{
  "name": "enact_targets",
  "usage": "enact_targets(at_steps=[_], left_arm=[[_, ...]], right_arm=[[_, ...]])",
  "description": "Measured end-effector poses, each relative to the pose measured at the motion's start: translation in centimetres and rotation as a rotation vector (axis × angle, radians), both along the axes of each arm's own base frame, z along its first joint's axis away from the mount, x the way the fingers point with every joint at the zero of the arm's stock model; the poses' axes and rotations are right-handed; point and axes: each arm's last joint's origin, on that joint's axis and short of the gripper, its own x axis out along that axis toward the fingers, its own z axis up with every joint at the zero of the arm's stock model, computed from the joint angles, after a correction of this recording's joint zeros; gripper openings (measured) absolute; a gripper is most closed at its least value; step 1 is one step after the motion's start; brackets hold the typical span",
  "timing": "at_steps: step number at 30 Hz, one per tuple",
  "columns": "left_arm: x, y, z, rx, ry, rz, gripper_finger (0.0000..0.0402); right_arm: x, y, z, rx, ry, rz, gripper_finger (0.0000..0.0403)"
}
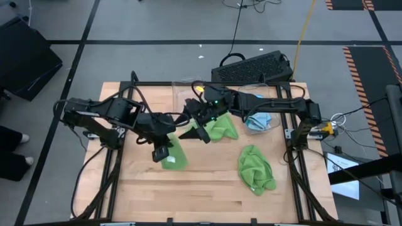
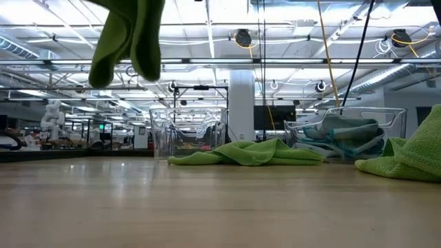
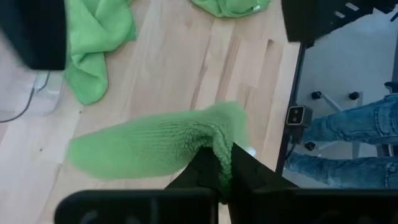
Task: Fold microfiber towels
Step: Fold the bottom left green microfiber towel
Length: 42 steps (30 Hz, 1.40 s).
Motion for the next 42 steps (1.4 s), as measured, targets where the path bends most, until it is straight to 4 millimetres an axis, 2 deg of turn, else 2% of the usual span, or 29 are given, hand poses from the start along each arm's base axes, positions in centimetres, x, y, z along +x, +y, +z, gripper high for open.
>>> enact_targets(at_steps=[4, 9, 13, 17, 24, 29, 31, 36, 39, 42], left_arm=[[0.0, 0.0, 0.0, -0.004, -0.004, -0.003, 0.0006], [0.1, 0.0, 0.0, -0.006, -0.005, 0.000, 0.0006], [0.0, -0.1, 0.0, -0.044, 0.009, -0.009, 0.0007], [0.0, -0.2, 0.0, -0.086, 0.020, -0.019, 0.0005], [0.1, -0.3, 0.1, -0.108, 0.008, -0.011, 0.0005], [0.3, -0.3, 0.3, -0.121, -0.021, -0.002, 0.0013], [0.5, -0.4, 0.4, -0.128, -0.039, 0.001, 0.0012], [0.5, -0.4, 0.4, -0.153, -0.025, 0.042, 0.0007], [0.3, -0.1, 0.2, -0.146, 0.015, 0.145, 0.0035], [-0.4, 0.2, 0.0, -0.121, 0.063, 0.263, 0.0084]], right_arm=[[1.5, 0.2, -1.7, 0.001, -0.013, 0.080, 0.0313], [3.5, 0.8, -4.0, 0.086, -0.032, 0.215, 0.0313], [4.0, 1.2, -4.9, 0.119, -0.015, 0.274, 0.0301], [3.9, 1.3, -4.7, 0.122, -0.029, 0.330, 0.0251], [3.8, 1.2, -4.8, 0.133, -0.016, 0.372, 0.0101], [3.8, 1.3, -4.9, 0.140, -0.002, 0.376, 0.0019], [3.7, 1.3, -5.0, 0.146, 0.009, 0.387, 0.0007], [3.4, 1.0, -4.8, 0.188, 0.065, 0.367, 0.0007], [2.5, 0.0, -4.5, 0.188, 0.126, 0.348, 0.0004], [1.0, -1.2, -4.0, 0.171, 0.195, 0.307, 0.0004]])
